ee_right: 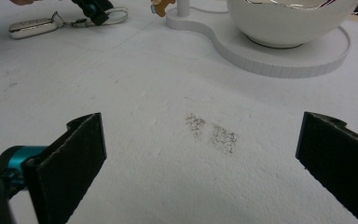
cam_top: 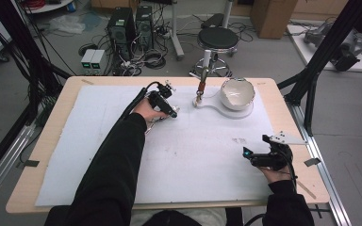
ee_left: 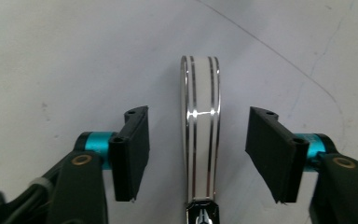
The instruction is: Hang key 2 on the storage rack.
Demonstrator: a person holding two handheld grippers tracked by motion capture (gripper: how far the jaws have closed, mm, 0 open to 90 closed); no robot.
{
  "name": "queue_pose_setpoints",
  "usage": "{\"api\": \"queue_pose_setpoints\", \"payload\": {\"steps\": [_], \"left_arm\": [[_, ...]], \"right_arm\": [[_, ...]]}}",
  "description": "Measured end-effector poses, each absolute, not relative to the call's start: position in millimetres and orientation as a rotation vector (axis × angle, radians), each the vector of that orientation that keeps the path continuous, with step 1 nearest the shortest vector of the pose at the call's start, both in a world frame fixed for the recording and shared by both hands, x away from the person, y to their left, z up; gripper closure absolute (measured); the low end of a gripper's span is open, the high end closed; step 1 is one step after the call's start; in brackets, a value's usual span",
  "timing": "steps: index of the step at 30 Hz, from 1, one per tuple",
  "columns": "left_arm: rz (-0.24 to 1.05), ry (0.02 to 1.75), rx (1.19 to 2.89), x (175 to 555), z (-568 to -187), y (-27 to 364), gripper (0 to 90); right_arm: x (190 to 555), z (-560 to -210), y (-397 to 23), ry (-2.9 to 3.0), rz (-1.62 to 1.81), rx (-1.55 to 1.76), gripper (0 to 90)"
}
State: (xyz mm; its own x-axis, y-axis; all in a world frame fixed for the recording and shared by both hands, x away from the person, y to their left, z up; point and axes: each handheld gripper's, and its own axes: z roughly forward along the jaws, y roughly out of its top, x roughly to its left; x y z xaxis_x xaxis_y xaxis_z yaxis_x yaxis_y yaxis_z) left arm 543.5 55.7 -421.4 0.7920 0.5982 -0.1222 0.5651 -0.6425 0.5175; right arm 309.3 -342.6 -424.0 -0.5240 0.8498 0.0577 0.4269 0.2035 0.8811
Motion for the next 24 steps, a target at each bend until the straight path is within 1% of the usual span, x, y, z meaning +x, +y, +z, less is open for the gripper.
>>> {"api": "queue_pose_setpoints", "payload": {"steps": [2,4,6,7,9,12,16,18,20,24], "left_arm": [[0.074,0.864,2.435,543,-422,55,45.5],[0.070,0.855,2.444,542,-421,55,48.3],[0.077,0.850,2.443,542,-420,54,53.7],[0.077,0.852,2.445,542,-420,54,58.1],[0.096,0.870,2.443,541,-421,53,61.9],[0.126,0.888,2.448,541,-420,53,73.3],[0.180,0.882,2.471,540,-418,54,74.2],[0.179,0.890,2.457,540,-415,56,74.3],[0.179,0.880,2.446,538,-409,58,74.3],[0.234,0.831,2.415,532,-393,61,74.4]], "right_arm": [[310,-424,-342,2.047,1.264,1.187,0.7],[310,-425,-342,2.048,1.264,1.186,0.6],[309,-424,-342,2.046,1.264,1.187,0.6],[309,-424,-342,2.039,1.269,1.186,0.7],[309,-424,-342,2.039,1.270,1.188,0.7],[309,-423,-342,2.041,1.271,1.186,0.6],[309,-423,-342,2.040,1.270,1.179,0.7],[309,-423,-342,2.039,1.271,1.179,0.6],[309,-423,-342,2.037,1.268,1.182,0.7],[309,-423,-341,2.035,1.270,1.184,0.7]]}}
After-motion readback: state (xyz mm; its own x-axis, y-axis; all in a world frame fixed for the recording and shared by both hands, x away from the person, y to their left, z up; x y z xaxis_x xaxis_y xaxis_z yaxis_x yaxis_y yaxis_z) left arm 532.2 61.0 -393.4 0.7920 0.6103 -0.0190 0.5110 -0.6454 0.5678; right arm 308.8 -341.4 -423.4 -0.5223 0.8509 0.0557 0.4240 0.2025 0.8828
